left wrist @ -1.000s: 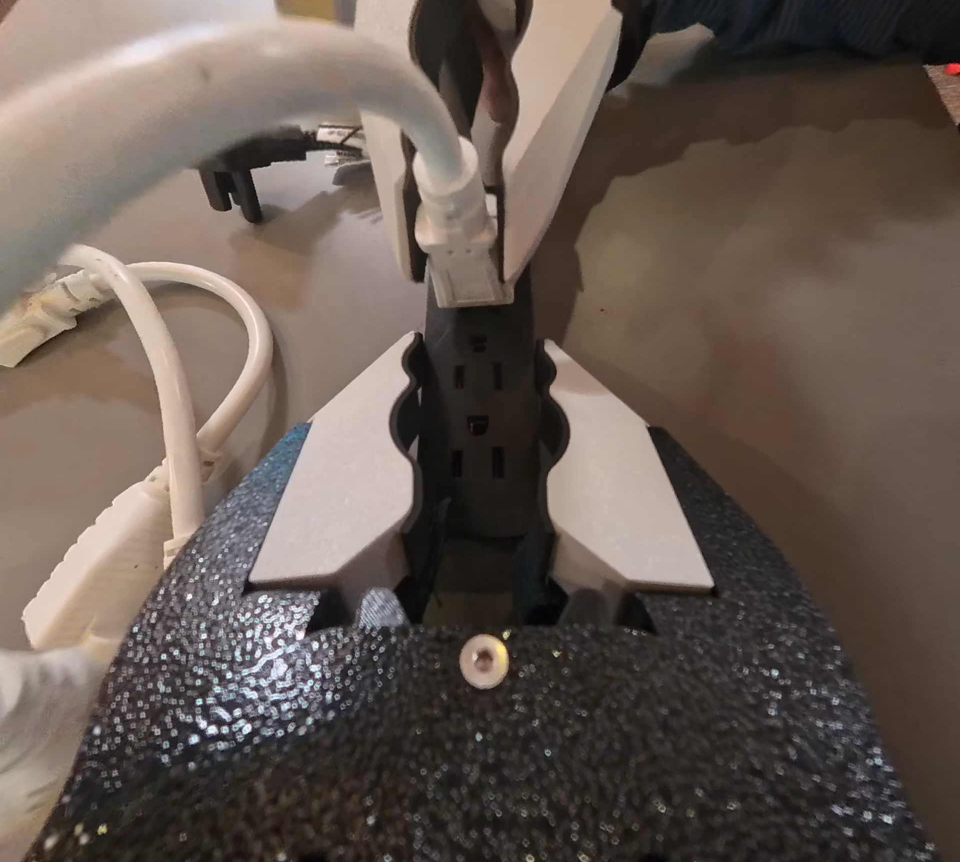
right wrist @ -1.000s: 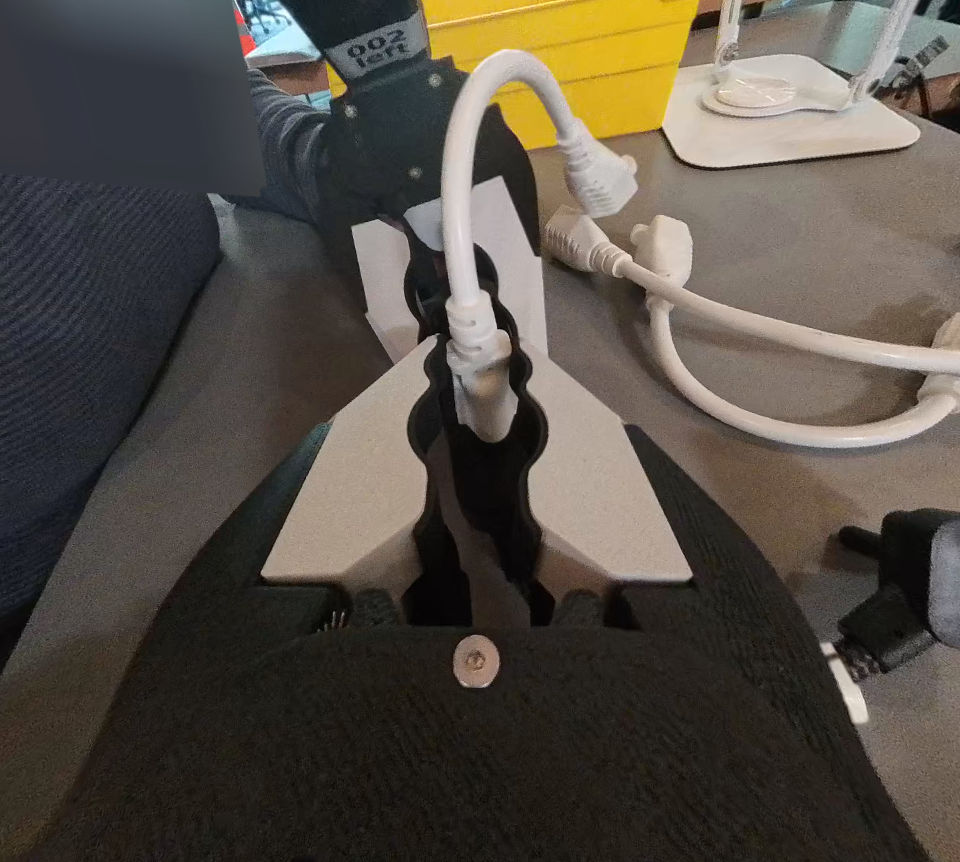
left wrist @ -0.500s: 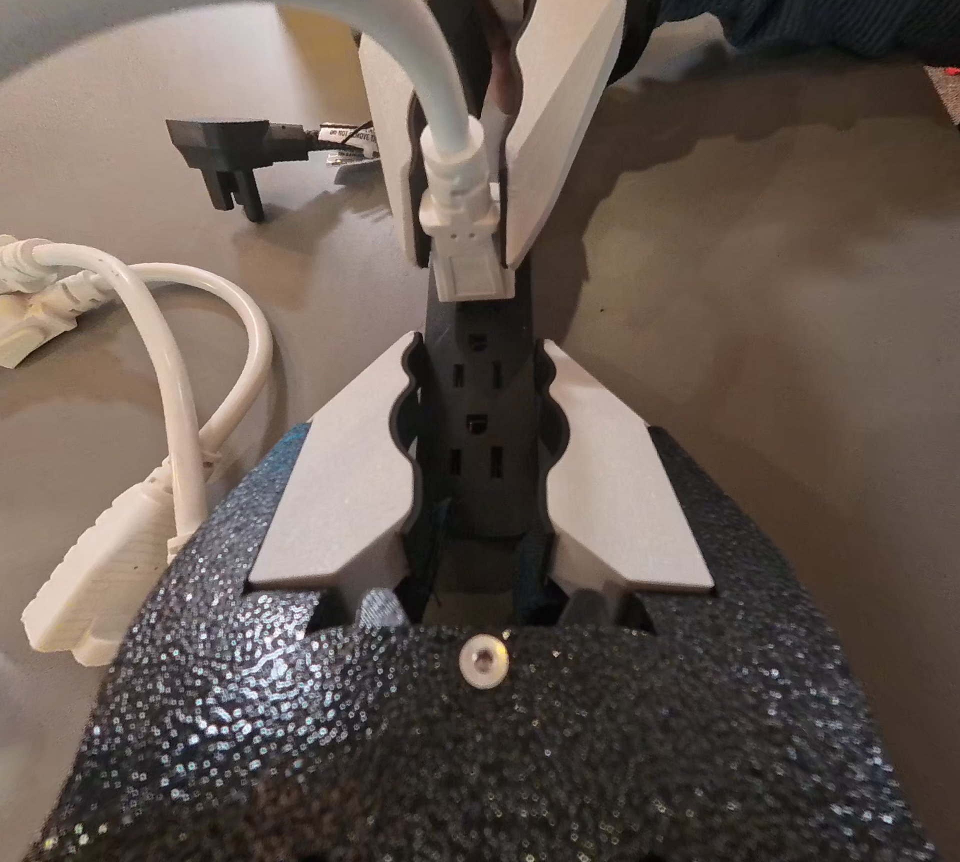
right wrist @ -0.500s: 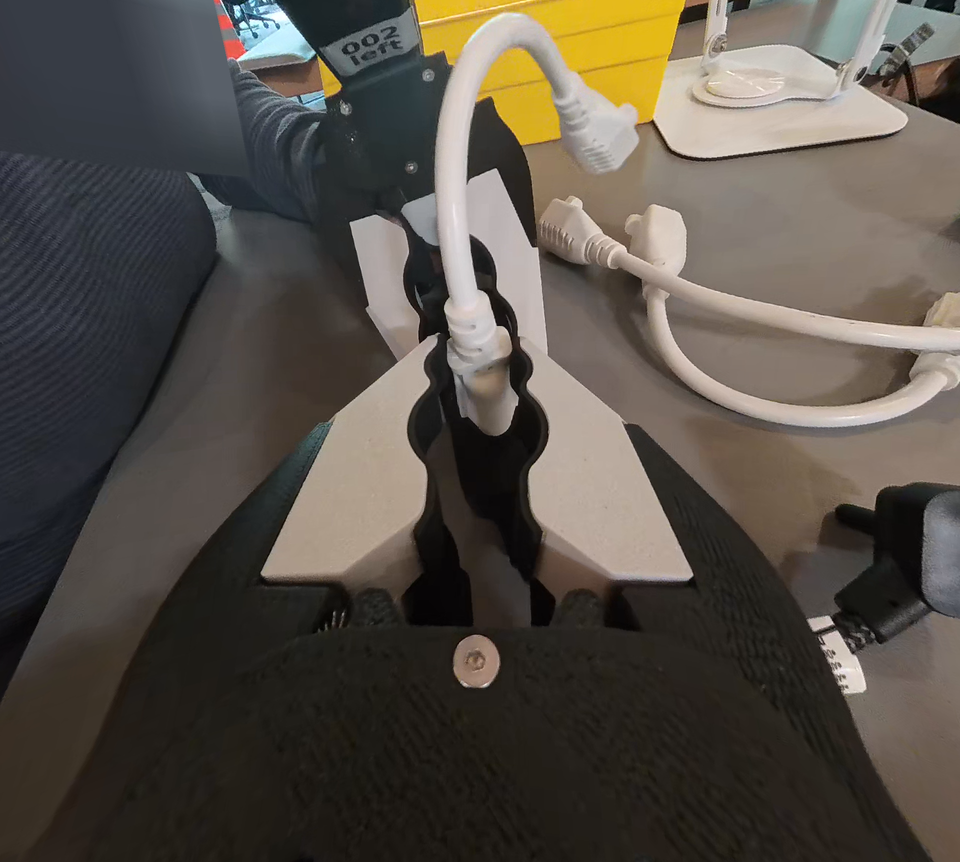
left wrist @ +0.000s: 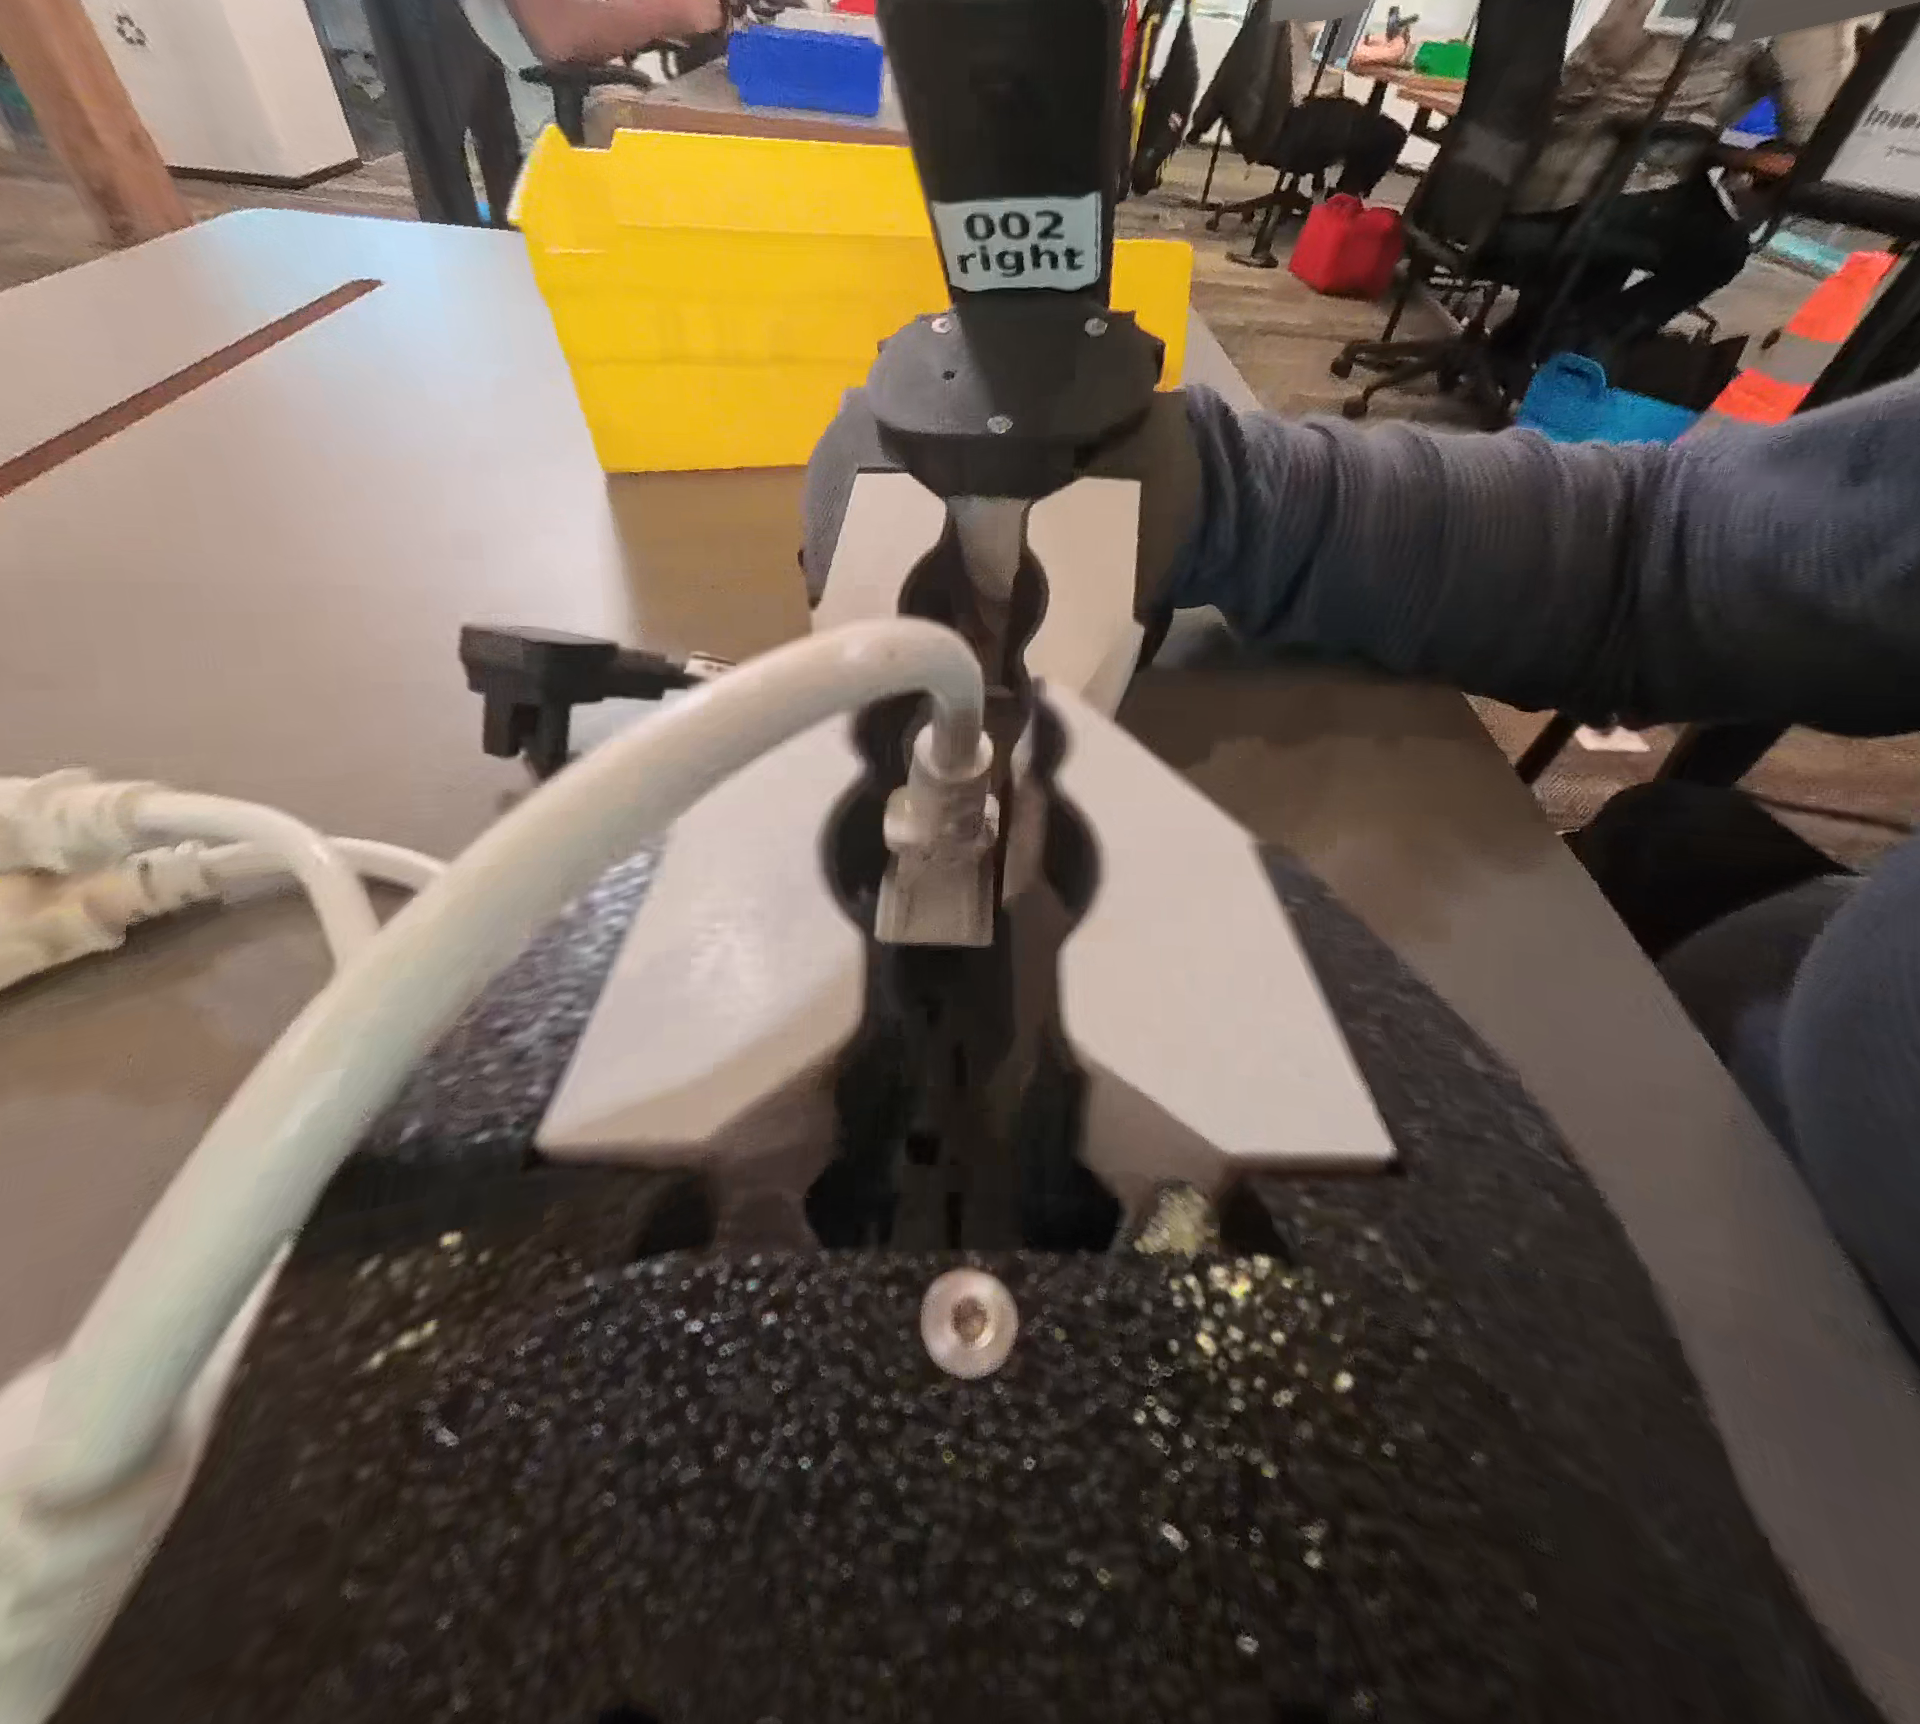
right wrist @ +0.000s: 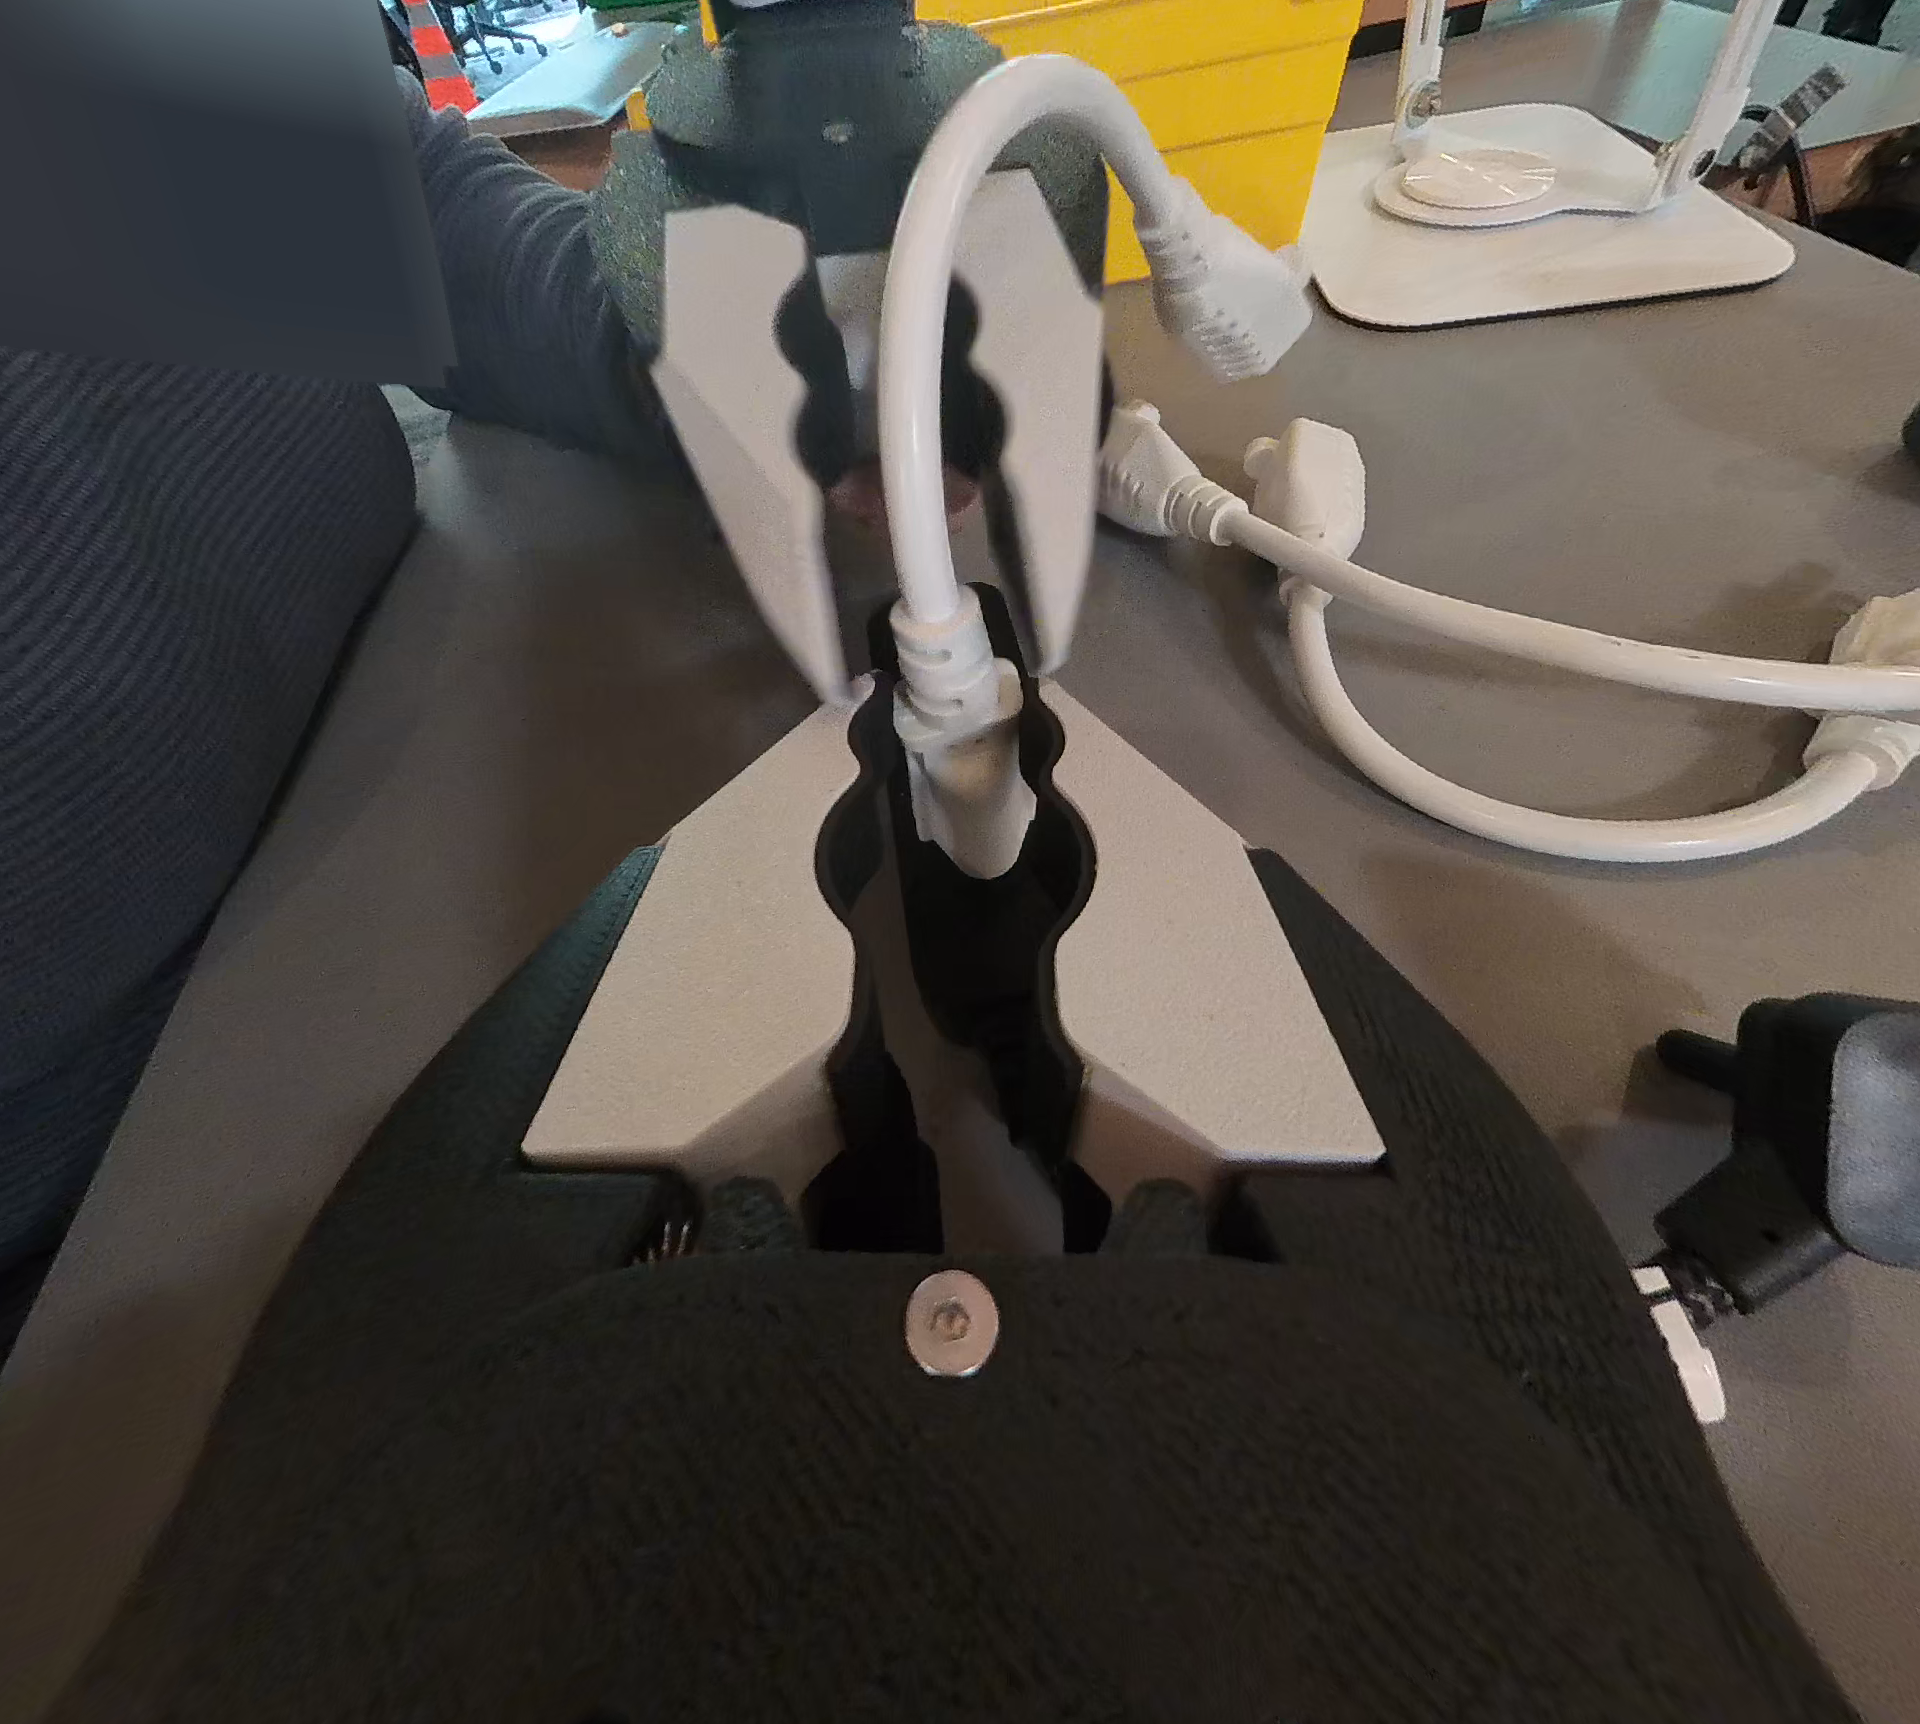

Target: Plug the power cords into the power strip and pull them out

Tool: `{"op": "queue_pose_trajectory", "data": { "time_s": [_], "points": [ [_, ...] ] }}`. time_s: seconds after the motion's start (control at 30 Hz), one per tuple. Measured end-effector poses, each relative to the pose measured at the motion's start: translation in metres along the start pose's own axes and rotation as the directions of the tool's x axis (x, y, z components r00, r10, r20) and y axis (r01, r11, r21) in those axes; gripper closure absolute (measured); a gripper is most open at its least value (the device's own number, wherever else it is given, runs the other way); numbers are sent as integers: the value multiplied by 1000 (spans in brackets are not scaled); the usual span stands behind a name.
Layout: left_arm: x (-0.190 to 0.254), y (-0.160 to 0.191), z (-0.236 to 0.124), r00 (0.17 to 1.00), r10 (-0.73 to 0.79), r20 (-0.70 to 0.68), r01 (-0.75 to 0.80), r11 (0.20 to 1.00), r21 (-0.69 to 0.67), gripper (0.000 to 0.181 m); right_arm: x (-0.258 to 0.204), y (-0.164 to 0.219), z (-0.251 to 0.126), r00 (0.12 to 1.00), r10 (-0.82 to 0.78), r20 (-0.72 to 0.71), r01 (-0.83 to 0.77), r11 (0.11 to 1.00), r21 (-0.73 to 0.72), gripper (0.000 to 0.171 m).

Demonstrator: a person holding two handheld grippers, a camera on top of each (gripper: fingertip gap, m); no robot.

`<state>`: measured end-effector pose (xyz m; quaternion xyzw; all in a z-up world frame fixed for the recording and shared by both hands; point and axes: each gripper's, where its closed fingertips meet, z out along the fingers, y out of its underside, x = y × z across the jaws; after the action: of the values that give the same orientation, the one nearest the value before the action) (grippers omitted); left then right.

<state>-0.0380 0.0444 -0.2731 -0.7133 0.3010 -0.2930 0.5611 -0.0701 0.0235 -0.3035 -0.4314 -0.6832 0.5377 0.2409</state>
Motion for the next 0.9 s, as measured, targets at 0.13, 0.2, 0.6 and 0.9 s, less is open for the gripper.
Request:
{"op": "queue_pose_trajectory", "data": {
  "time_s": [0.13, 0.2, 0.6, 0.9],
  "points": [
    [-1, 2, 5, 1000, -2, 10, 2, 1000, -10, 175, 0, 0, 0, 1000, -3, -5, 3, 1000, -2, 147],
    [-1, 3, 4, 1000, 24, 11, -24, 999, -30, 175, 0, 0, 0, 1000, -2, -7, 2, 1000, -6, 147],
    [-1, 2, -1, 1000, 1, 27, 0, 1000, -1, 176, 0, -2, 4, 1000, 11, 7, -11, 1000, 7, 147],
    [-8, 0, -24, 1000, -9, 25, 6, 997, 82, 175, -1, -7, -15, 999, -33, -19, 35, 997, 73, 114]
  ]
}}
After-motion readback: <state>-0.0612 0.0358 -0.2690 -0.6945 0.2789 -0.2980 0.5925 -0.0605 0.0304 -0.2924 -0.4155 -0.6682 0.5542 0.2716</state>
